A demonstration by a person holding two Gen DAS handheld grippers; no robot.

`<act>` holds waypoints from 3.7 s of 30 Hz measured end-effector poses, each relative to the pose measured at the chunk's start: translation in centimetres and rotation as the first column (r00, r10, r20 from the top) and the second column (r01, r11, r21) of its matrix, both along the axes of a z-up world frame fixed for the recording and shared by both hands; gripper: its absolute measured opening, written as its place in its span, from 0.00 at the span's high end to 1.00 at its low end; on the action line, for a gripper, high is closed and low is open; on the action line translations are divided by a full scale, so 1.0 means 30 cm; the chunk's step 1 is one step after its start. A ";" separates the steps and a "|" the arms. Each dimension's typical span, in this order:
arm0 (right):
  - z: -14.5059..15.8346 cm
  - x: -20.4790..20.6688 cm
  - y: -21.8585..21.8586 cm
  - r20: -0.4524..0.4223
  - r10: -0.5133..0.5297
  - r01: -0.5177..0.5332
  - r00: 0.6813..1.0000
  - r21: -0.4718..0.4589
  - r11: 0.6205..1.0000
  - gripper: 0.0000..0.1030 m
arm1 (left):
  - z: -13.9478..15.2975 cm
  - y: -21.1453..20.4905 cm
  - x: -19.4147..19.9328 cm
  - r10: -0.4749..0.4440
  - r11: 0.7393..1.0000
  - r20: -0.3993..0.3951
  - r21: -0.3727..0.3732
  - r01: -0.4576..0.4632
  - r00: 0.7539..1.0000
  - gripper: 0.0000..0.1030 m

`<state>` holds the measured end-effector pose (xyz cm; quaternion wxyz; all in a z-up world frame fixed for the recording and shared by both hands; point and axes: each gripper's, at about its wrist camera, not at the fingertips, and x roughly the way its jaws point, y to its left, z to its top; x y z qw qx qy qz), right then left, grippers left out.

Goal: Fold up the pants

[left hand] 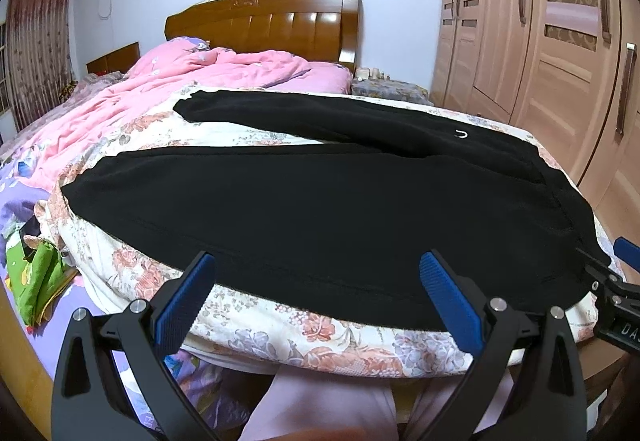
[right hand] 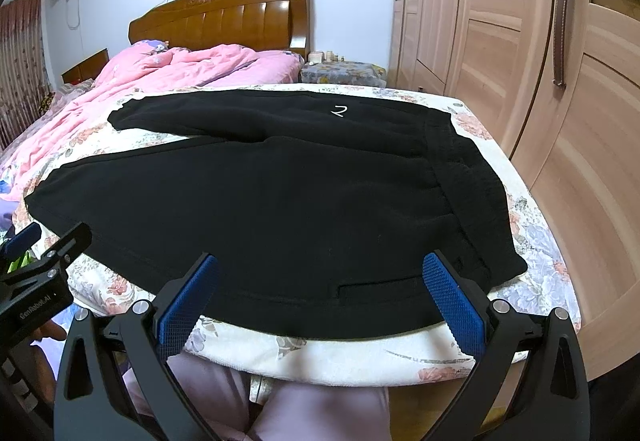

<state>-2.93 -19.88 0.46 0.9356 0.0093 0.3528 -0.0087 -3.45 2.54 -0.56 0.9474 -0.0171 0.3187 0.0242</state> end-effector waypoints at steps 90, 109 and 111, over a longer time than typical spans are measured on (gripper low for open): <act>-0.218 1.447 -0.273 -0.289 0.576 -0.553 0.765 0.165 0.817 0.12 | -0.014 -0.173 1.614 -0.726 0.664 -0.289 -0.056 0.746 0.624 0.03; -0.007 1.224 -0.278 -0.129 0.642 -0.648 0.756 -0.010 0.761 0.92 | -0.107 -0.257 1.810 -0.868 0.382 -0.383 -0.112 0.917 0.315 0.41; 0.030 1.178 -0.269 -0.103 0.655 -0.661 0.748 -0.022 0.751 0.92 | -0.104 -0.272 1.820 -0.878 0.365 -0.375 -0.121 0.923 0.298 0.40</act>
